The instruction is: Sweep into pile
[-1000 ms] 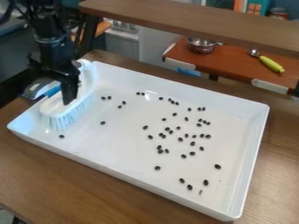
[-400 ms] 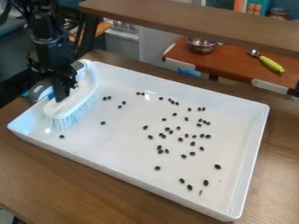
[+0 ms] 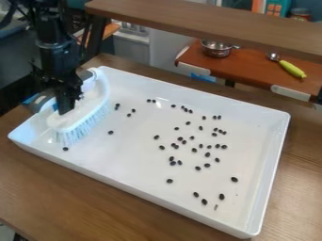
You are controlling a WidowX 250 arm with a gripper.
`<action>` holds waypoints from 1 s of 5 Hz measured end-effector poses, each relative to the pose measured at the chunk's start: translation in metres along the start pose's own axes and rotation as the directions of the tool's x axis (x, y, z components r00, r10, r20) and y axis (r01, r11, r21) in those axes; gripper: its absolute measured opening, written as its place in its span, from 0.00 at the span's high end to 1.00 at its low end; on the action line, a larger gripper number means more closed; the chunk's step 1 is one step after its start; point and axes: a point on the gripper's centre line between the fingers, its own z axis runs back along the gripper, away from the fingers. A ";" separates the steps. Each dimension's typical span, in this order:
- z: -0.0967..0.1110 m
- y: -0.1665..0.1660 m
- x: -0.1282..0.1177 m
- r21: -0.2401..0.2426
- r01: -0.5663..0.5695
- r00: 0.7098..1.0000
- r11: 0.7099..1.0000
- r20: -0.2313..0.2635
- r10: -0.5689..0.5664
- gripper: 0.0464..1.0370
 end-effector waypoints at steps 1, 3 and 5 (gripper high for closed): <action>-0.001 -0.008 -0.006 -0.011 0.015 1.000 1.000 -0.022 -0.015 0.55; -0.001 -0.031 -0.004 -0.045 0.024 1.000 0.999 -0.017 -0.025 0.55; 0.000 -0.066 0.006 -0.073 0.019 1.000 0.997 0.010 -0.018 0.55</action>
